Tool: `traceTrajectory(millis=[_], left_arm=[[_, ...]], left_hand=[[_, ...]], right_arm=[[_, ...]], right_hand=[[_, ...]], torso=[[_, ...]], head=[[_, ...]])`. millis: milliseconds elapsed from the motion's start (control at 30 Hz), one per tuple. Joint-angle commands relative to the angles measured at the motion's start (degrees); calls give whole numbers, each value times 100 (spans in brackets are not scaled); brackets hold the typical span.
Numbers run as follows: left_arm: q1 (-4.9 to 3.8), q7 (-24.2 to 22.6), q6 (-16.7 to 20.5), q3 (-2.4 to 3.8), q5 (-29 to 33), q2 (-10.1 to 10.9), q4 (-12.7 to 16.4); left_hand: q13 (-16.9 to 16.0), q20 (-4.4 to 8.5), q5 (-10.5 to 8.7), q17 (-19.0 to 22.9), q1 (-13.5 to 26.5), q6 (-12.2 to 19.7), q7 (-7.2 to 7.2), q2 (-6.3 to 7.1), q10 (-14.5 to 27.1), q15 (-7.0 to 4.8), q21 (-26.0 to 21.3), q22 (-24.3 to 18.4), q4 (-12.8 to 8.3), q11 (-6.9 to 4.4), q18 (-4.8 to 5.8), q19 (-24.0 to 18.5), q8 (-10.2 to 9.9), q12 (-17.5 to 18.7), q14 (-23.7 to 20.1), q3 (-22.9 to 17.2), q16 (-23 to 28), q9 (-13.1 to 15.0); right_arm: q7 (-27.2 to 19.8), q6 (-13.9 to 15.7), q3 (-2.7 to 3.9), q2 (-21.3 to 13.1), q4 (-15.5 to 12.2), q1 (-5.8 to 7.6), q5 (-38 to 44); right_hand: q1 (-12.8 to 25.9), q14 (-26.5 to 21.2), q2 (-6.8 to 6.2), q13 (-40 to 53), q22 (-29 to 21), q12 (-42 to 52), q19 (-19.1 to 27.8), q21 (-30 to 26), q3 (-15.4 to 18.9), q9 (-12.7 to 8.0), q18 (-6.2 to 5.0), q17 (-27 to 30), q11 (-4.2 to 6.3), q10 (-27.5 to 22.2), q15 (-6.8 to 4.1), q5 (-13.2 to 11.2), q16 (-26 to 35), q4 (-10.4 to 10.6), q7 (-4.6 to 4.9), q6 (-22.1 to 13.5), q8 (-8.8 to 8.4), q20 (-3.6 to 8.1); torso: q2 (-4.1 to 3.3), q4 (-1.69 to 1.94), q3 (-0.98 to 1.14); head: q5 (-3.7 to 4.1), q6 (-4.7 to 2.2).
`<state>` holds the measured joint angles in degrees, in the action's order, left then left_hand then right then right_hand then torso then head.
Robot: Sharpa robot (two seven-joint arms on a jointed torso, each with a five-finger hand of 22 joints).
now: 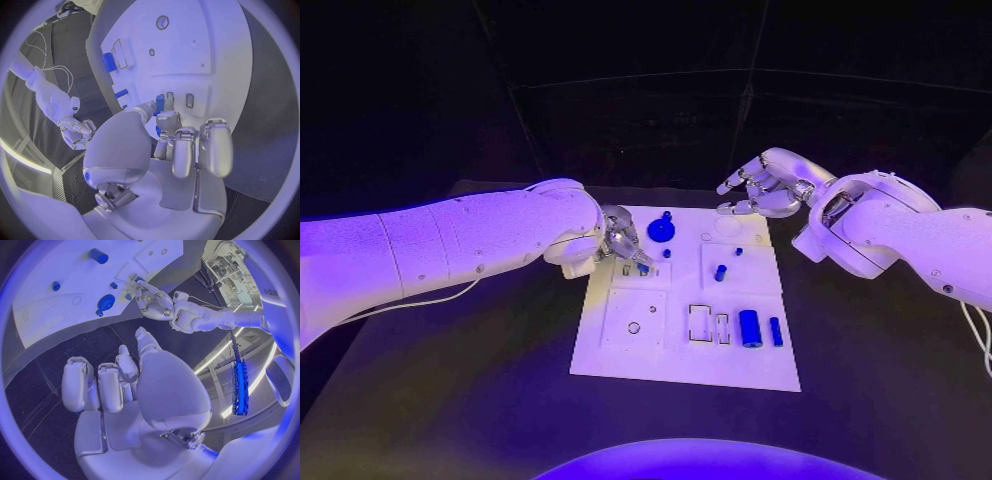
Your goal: Assemble the parts on the task board
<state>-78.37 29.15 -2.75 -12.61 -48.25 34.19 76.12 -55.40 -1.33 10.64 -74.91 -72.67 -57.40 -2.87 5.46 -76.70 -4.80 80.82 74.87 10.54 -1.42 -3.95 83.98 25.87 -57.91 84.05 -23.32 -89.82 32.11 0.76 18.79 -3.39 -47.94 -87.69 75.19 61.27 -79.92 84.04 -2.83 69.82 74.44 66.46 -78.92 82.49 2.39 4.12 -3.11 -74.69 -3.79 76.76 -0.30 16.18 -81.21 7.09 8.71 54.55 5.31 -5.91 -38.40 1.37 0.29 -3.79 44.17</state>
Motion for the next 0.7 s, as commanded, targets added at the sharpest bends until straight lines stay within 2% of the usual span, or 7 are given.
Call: traceTrajectory(millis=[33, 267, 700], left_arm=[[38, -37, 393, -1, -358, -14, 10], [116, -34, 548, -1, -614, -48, -22], [145, 27, 288, -1, -615, -72, -71]], left_hand=[[9, -6, -13, -1509, 51, 50, 5, 7, -41, -6, -19, 12, -977, -12, 78, 36, 38, 21, 595, -1025, -18, 9], [14, -6, -15, -1509, 64, 48, 5, 16, -46, -6, -10, 26, -992, -13, 81, 42, 48, 24, 595, -1056, -18, 19], [26, -6, -18, -1509, 93, 45, 6, 24, -51, -5, -10, 29, -996, -12, 82, 44, 60, 32, 595, -1085, -18, 31]], right_arm=[[-26, -26, 4, -8, -4, 13, -5], [-27, -28, 4, -18, -4, 12, -5], [-20, -41, 4, -14, 0, 12, -5]], right_hand=[[-11, 278, 42, 2, 4, 12, 17, -36, 22, -4, -53, -7, 26, 30, -38, 24, 16, -3, -10, 42, 21, 15], [-11, 278, 42, 2, 4, 12, 17, -36, 22, -4, -53, -7, 26, 30, -38, 24, 16, -3, -10, 42, 21, 15], [-11, 278, 42, 2, 4, 12, 17, -36, 22, -4, -53, -7, 26, 30, -38, 24, 16, -3, -10, 42, 21, 15]], torso=[[-4, -10, -9], [-5, -13, -4], [-7, -13, -6]], head=[[-9, 5], [-7, 10], [-27, 27]])
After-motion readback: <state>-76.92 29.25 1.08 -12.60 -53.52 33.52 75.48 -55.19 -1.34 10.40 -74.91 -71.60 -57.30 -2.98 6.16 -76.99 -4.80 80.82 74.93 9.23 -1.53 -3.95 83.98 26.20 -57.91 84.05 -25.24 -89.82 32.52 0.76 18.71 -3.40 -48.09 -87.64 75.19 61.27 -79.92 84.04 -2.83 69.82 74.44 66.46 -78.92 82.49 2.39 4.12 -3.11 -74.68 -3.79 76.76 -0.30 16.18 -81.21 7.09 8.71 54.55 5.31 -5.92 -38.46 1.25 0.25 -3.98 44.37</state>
